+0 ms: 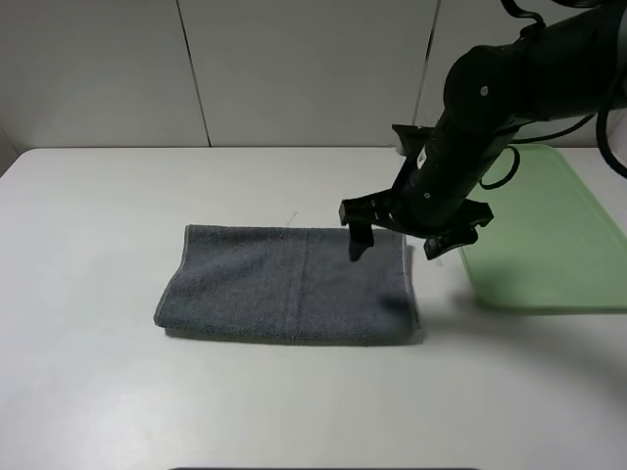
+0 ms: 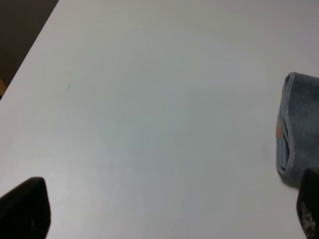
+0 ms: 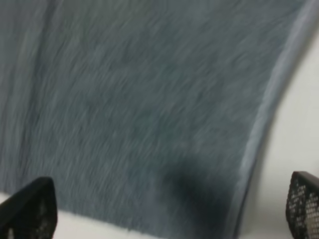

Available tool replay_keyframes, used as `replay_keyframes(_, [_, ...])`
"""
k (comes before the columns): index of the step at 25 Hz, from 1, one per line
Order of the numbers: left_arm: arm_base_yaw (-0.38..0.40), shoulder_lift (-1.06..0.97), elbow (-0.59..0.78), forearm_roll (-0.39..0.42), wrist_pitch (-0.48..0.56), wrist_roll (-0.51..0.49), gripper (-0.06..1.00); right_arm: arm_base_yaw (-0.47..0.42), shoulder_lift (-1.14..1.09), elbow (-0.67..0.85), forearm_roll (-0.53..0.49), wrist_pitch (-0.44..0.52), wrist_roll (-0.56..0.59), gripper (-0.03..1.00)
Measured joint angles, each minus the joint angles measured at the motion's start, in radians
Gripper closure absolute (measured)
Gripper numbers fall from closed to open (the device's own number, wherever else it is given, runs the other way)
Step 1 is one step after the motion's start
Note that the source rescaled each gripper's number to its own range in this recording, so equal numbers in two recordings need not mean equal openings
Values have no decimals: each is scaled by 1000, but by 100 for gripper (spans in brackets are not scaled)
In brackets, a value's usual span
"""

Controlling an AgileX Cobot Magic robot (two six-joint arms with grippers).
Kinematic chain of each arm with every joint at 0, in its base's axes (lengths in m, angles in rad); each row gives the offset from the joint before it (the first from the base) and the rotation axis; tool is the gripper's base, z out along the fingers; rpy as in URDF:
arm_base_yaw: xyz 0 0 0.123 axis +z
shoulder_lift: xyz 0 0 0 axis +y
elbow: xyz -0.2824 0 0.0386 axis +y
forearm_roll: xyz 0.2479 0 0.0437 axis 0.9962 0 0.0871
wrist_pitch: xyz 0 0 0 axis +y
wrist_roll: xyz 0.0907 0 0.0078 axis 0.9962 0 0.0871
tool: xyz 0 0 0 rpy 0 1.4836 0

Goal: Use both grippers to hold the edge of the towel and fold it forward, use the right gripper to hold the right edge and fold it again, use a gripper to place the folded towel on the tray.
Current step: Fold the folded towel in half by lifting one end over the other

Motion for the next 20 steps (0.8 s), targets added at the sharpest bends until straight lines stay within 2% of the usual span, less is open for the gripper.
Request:
replay_keyframes(8, [0, 0, 0, 0, 0, 0, -6, -108, 45, 0, -6, -67, 11, -3])
replay_keyframes(20, [0, 0, 0, 0, 1, 0, -6, -116, 143, 0, -35, -96, 10, -3])
